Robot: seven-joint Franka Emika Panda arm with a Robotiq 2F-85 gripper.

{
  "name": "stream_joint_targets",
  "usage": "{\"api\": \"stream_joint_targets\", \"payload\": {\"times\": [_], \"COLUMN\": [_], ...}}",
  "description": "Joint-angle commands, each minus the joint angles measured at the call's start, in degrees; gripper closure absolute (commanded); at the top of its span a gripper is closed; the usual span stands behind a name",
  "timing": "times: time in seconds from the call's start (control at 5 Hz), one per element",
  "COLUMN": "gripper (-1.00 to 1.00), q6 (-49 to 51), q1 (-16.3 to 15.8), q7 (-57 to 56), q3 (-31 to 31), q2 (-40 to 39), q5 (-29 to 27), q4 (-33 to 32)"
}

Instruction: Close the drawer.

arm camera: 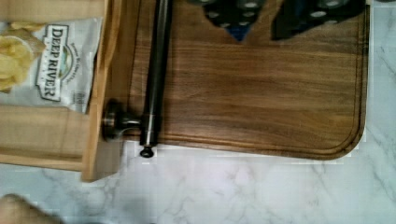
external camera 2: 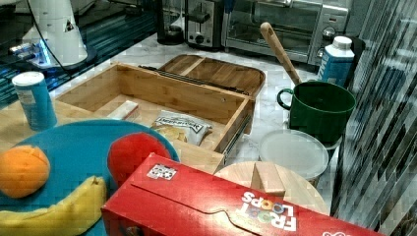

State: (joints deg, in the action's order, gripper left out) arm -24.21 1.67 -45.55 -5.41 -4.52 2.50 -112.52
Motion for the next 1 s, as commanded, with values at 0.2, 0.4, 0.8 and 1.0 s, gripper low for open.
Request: {"api": "stream_joint_targets", "payload": {"times": [0.2,0.4,0.8,1.0], "gripper": [1.0,1.0,1.0,1.0], "q6": [-4.17,-9.66,-16.4,-17.34], "q1": [1.86,2.36,3.24,3.6], "q7": [-2.77,-3.84,-5.54,-7.33], "q3": [-1.43,-0.41,0.16,0.61], "q2": [-4.97,-6.33,-5.88,-8.08], "q5": [4.59,5.45,6.6,6.03], "q4": [-7.18,-10.23,-13.92,-12.54]}}
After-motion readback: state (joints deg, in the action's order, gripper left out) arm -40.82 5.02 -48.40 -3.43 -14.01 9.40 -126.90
